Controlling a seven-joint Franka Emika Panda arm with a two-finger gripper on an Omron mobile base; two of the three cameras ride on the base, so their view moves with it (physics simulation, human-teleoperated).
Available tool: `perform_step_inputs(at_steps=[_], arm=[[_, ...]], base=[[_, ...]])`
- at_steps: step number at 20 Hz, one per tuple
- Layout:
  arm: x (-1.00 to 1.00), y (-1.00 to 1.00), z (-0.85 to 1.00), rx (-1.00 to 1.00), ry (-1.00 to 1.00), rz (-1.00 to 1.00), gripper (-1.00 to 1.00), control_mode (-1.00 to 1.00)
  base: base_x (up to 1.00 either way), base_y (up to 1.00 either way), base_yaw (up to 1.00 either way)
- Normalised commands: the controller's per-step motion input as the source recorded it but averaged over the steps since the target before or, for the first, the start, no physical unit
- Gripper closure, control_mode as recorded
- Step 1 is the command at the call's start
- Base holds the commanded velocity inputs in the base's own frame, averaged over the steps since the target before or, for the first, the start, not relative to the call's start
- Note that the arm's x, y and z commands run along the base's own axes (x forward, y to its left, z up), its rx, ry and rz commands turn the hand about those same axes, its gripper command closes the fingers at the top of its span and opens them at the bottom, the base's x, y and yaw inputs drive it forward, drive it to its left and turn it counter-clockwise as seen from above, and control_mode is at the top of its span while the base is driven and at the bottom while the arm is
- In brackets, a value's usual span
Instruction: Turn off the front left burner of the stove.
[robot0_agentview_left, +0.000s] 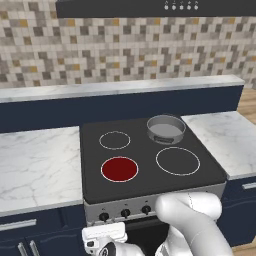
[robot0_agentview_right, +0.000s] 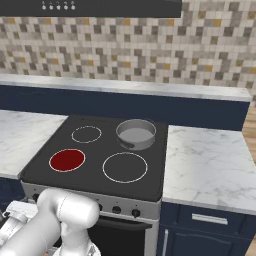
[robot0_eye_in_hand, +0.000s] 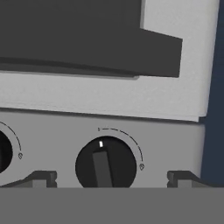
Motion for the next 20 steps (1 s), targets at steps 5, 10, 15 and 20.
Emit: perform_step_inputs(at_steps=[5, 10, 15, 20], arm=[[0.00, -0.10, 0.00, 0.00, -0.07, 0.00, -1.00, -1.00], [0.00, -0.10, 0.00, 0.00, -0.07, 0.00, -1.00, -1.00], [0.00, 0.00, 0.00, 0.00, -0.05, 0.00, -1.00, -1.00], [0.02, 0.00, -0.07, 0.00, -0.02, 0.00, -1.00, -1.00]], base=[[0.00, 0.00, 0.00], [0.00, 0.00, 0.00], [0.00, 0.00, 0.00], [0.00, 0.00, 0.00]])
